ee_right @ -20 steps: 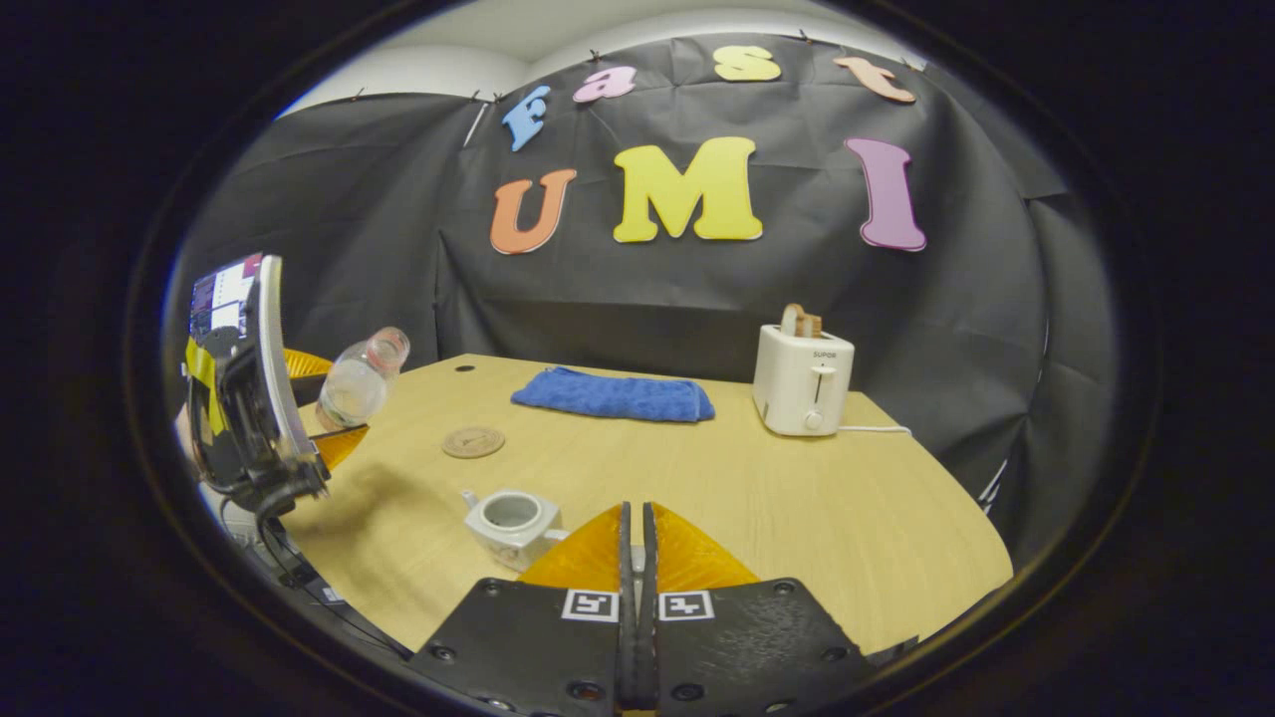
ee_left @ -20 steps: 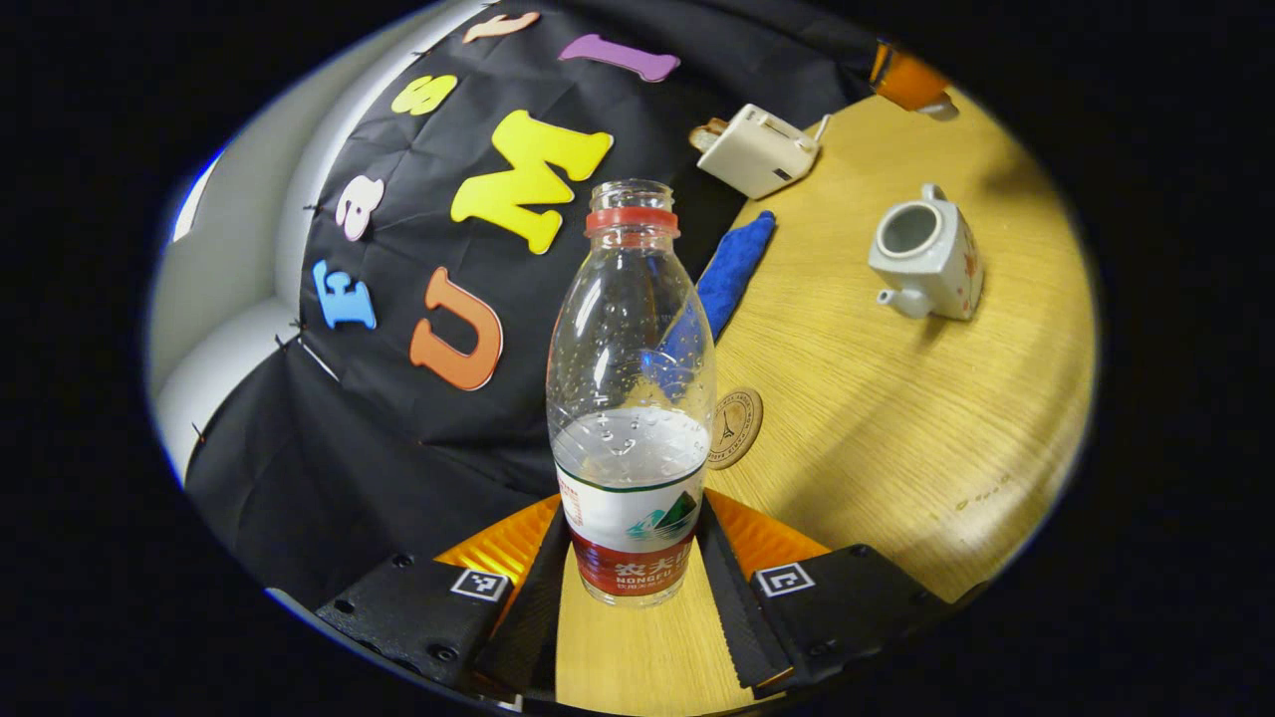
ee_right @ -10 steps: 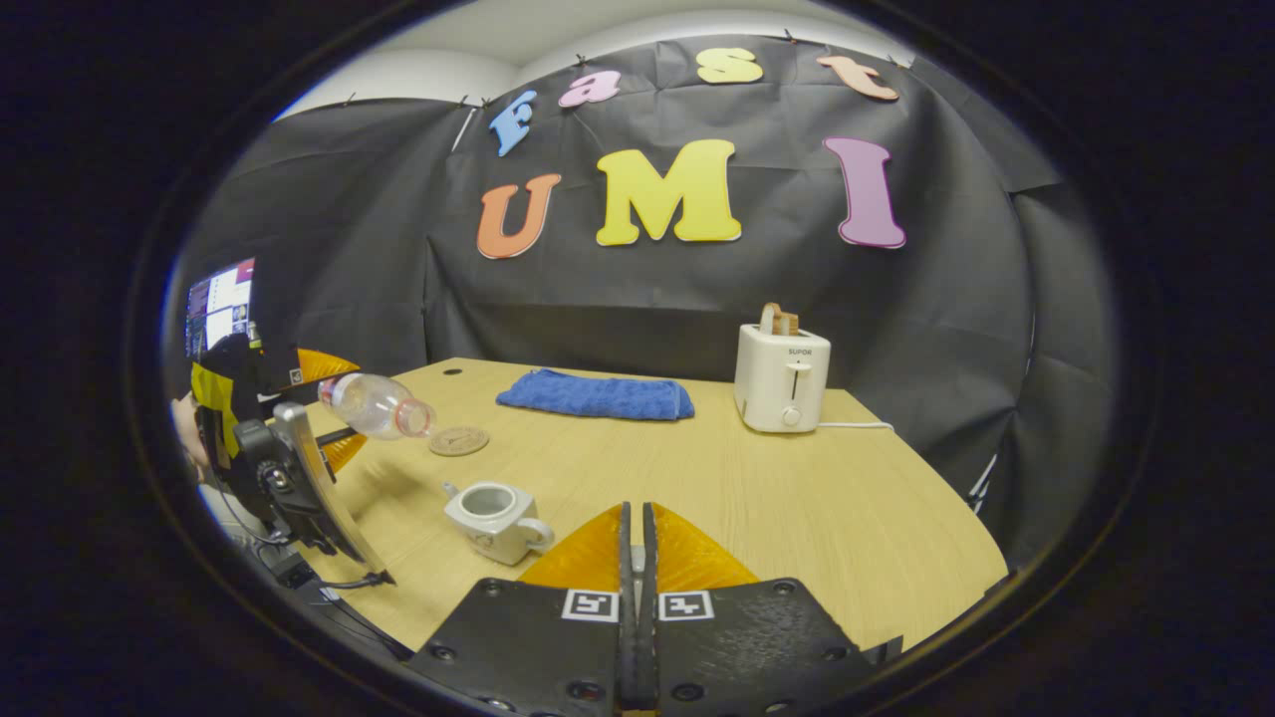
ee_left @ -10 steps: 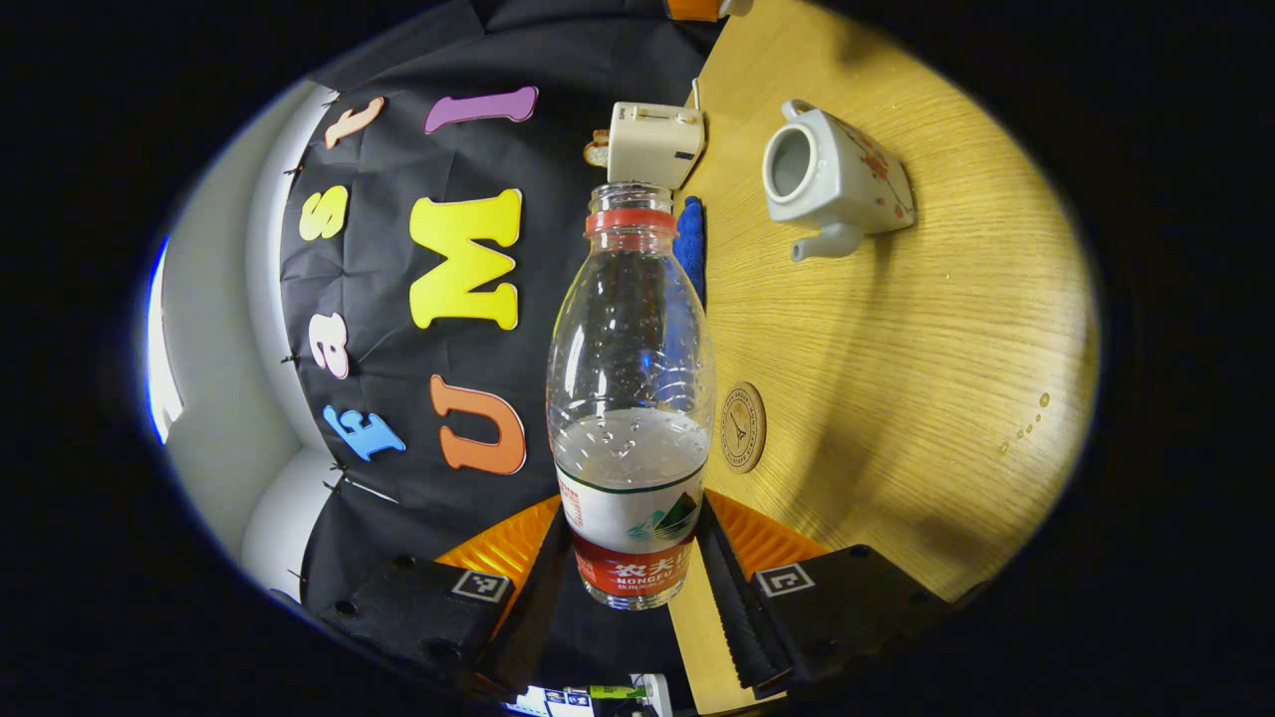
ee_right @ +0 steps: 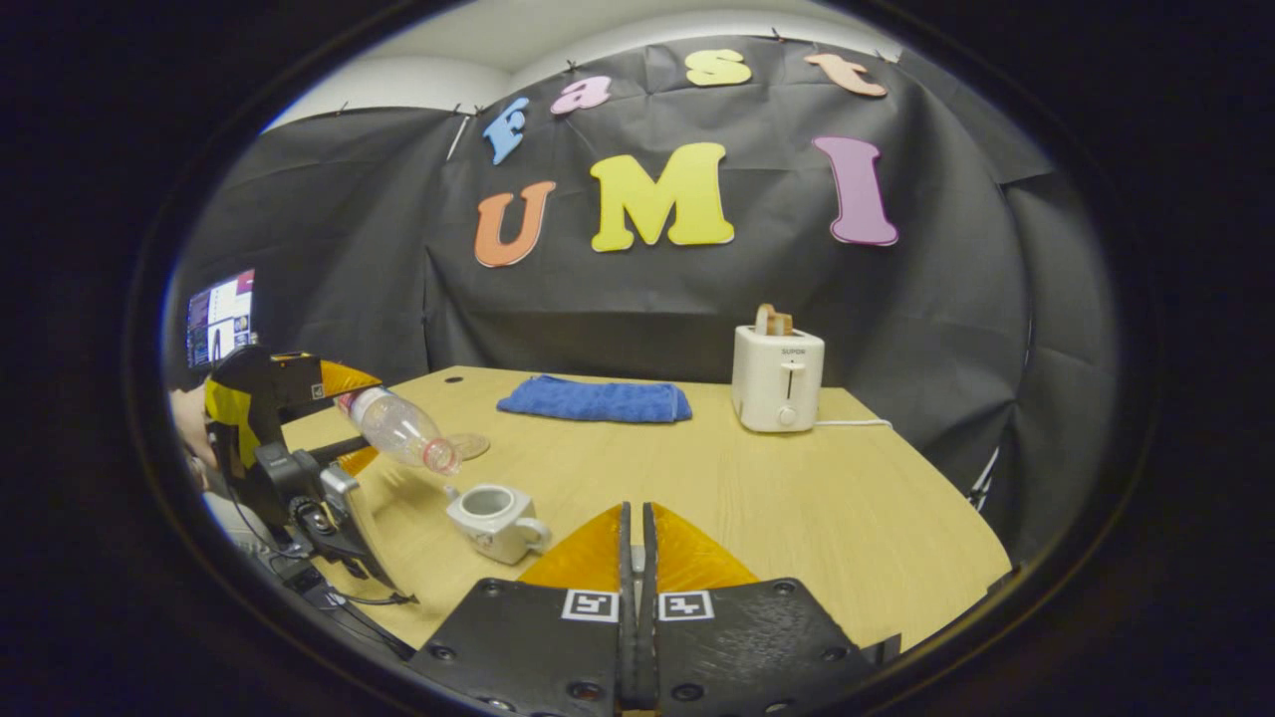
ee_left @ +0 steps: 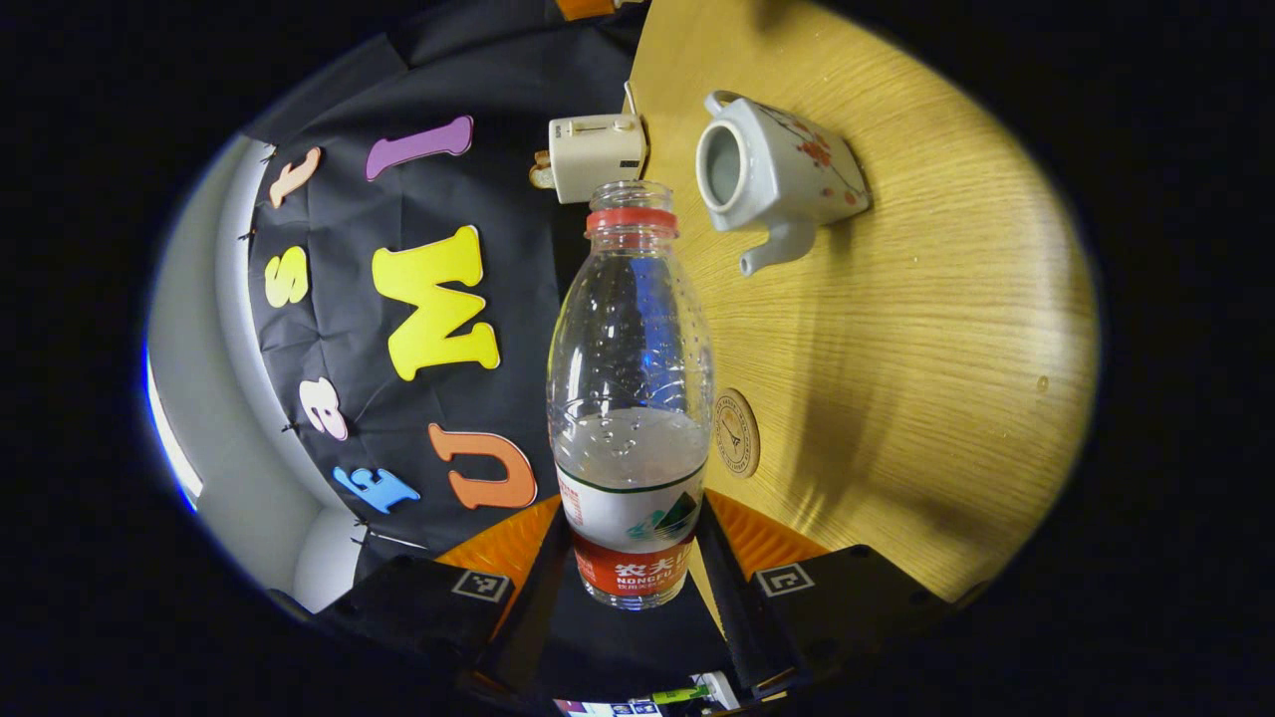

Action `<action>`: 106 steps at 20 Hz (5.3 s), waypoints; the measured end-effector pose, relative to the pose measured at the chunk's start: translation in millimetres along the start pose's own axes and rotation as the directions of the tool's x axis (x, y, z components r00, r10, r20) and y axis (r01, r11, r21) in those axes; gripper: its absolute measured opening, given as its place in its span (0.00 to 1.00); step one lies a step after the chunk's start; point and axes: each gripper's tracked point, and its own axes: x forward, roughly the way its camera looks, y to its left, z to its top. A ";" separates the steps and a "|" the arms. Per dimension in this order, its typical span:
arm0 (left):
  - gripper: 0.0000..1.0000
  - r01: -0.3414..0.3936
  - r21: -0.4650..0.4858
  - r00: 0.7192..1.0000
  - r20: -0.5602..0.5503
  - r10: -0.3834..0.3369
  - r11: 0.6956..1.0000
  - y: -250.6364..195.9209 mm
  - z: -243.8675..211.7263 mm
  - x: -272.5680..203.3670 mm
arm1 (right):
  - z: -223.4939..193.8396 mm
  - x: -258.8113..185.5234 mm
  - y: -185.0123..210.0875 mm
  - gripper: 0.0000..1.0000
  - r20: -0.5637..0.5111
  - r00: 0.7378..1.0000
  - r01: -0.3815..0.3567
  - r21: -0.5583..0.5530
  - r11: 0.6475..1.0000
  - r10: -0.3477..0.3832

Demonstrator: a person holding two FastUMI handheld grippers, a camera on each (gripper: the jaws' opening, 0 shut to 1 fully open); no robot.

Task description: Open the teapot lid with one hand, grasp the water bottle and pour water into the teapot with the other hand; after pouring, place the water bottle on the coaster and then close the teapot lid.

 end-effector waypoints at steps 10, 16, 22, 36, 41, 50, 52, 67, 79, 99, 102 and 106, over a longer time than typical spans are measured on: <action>0.74 -0.024 0.123 1.000 0.008 0.024 0.992 28.9 6.3 14.6 | -3.4 -0.4 -2.1 0.00 -0.003 1.000 -0.012 0.012 1.000 0.012; 0.74 -0.038 0.171 0.999 0.011 0.036 0.985 38.2 15.3 11.1 | -4.0 -0.9 -5.9 0.00 -0.001 1.000 -0.008 0.019 1.000 0.008; 0.74 -0.037 0.217 0.999 -0.003 0.039 0.976 48.3 18.9 9.1 | -4.7 -3.5 -5.4 0.00 0.003 1.000 -0.017 0.026 1.000 0.017; 0.74 -0.046 0.318 0.998 -0.019 0.055 0.947 62.9 37.6 0.5 | -7.6 -4.3 -7.9 0.00 0.009 0.999 -0.031 0.047 0.998 0.031; 0.74 -0.046 0.347 0.997 -0.036 0.062 0.937 65.8 36.9 -0.8 | -8.8 -3.9 -8.0 0.00 0.011 0.999 -0.037 0.053 0.998 0.036; 0.74 -0.047 0.353 0.997 -0.037 0.064 0.935 69.4 40.8 -0.7 | -9.1 -6.5 -9.5 0.00 0.012 0.999 -0.035 0.054 0.998 0.035; 0.74 -0.049 0.354 0.997 -0.032 0.065 0.934 69.2 42.0 -0.1 | -7.7 -8.8 -10.8 0.00 0.015 0.999 -0.030 0.053 0.998 0.029; 0.74 0.082 -0.385 0.996 0.009 -0.085 0.919 16.5 16.0 8.8 | 3.2 -9.8 -7.6 0.00 0.021 1.000 -0.023 0.084 0.996 0.021; 0.75 0.176 -0.984 0.984 0.176 -0.009 0.028 47.2 -4.3 37.9 | 22.7 -11.9 6.1 0.00 0.045 0.999 -0.018 0.064 0.998 0.015; 0.77 0.231 -0.963 0.968 0.242 -0.065 -0.142 2.5 0.7 159.6 | -2.4 -3.2 -18.6 0.00 -0.019 0.998 0.057 0.081 0.995 -0.056; 0.78 0.232 -0.962 0.966 0.245 -0.084 -0.143 -3.8 1.4 163.4 | -4.0 -2.9 -16.9 0.00 -0.024 0.998 0.053 0.080 0.995 -0.052; 0.79 0.235 -0.960 0.964 0.250 -0.089 -0.152 -6.3 3.4 162.2 | -2.8 -4.5 -19.8 0.00 -0.019 0.998 0.059 0.082 0.995 -0.057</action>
